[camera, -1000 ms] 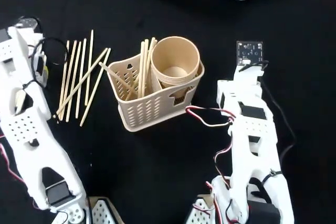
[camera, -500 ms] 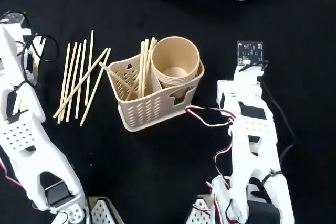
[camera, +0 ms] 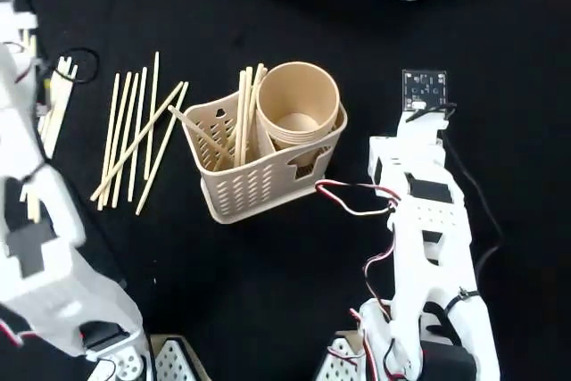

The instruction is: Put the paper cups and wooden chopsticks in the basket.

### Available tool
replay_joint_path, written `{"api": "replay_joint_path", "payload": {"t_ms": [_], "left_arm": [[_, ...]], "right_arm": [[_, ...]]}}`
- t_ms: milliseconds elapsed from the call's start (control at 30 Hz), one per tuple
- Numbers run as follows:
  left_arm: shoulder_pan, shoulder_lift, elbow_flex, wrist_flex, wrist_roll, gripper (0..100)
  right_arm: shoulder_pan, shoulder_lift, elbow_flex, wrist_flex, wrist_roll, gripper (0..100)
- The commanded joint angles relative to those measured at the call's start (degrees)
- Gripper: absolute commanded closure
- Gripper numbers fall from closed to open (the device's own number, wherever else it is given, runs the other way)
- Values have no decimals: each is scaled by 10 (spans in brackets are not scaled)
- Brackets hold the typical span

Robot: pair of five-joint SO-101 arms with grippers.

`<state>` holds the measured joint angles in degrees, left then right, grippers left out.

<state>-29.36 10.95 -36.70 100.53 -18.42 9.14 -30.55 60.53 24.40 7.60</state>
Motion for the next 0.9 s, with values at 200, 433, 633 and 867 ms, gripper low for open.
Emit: {"api": "replay_joint_path", "payload": {"t_ms": [200, 433, 633, 867], "left_arm": [[162, -310, 154, -116, 151, 971], [259, -612, 472, -370, 187, 971], [324, -862, 698, -577, 193, 971], [410, -936, 705, -636, 229, 971]], "right_arm": [[-6, 1, -6, -12, 4, 986], [-6, 1, -6, -12, 4, 986], [-6, 0, -6, -12, 4, 986], [-6, 0, -6, -12, 4, 986]]}}
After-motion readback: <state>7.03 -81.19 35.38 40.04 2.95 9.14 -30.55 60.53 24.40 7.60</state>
